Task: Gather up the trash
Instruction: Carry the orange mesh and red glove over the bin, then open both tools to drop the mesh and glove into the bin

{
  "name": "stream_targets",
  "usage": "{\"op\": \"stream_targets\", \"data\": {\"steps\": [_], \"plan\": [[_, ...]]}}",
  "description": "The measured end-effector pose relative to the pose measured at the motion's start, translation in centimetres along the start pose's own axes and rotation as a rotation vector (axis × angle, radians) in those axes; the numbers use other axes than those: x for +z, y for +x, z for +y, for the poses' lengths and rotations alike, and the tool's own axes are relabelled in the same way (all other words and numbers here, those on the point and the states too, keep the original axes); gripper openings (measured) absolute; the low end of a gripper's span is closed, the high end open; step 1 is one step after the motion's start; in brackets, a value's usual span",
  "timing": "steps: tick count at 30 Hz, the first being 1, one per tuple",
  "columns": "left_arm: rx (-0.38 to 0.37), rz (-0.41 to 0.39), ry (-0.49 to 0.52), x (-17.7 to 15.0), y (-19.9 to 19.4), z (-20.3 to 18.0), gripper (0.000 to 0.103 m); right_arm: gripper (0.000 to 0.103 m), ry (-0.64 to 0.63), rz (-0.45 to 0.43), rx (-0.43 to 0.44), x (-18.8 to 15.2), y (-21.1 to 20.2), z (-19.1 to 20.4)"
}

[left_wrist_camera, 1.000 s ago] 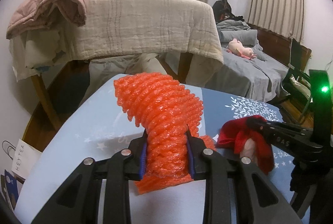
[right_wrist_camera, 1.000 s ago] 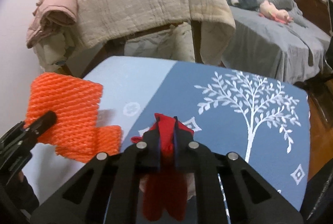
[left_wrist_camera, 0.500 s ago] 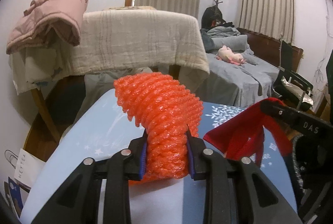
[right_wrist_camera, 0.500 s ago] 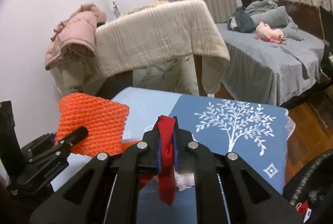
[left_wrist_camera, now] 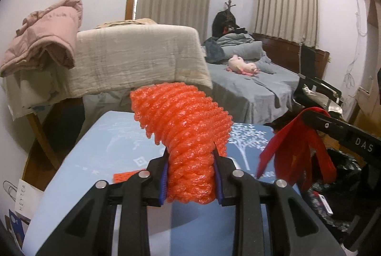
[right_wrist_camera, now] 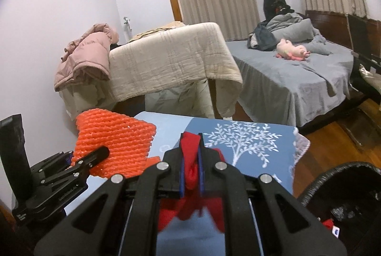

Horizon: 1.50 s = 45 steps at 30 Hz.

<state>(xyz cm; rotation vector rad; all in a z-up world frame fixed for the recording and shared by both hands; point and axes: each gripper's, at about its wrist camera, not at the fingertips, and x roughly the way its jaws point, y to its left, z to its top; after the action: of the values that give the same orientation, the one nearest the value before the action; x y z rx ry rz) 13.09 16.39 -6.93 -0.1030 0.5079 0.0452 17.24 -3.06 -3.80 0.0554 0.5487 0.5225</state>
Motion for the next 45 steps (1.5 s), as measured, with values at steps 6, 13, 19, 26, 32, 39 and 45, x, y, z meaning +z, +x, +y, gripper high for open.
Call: {"op": "stream_targets", "data": {"steps": [6, 13, 19, 26, 32, 39, 45], "plan": [[-0.057, -0.001, 0.032, -0.3, -1.0, -2.9, 0.030, 0.008, 0.022, -0.016, -0.031, -0.9, -3.1, -1.6], [-0.126, 0.000, 0.070, -0.7, -1.5, -6.8, 0.030, 0.008, 0.045, -0.031, -0.086, -1.8, -6.5, -3.9], [-0.188, -0.004, 0.105, -0.7, -1.4, -10.5, 0.030, 0.008, 0.066, -0.050, -0.151, -2.6, -9.3, -6.7], [-0.256, -0.001, 0.144, -0.9, -0.8, -15.0, 0.030, 0.008, 0.092, -0.054, -0.242, -3.8, -12.3, -10.4], [-0.314, 0.013, 0.183, -1.5, 0.0, -18.9, 0.030, 0.008, 0.117, -0.051, -0.316, -5.0, -14.4, -13.8], [-0.382, 0.029, 0.219, -1.9, 0.9, -23.2, 0.030, 0.008, 0.145, -0.040, -0.392, -6.5, -16.3, -17.2], [-0.427, 0.045, 0.260, -2.8, 1.7, -26.6, 0.030, 0.008, 0.173, -0.025, -0.441, -7.8, -17.3, -19.6]]}}
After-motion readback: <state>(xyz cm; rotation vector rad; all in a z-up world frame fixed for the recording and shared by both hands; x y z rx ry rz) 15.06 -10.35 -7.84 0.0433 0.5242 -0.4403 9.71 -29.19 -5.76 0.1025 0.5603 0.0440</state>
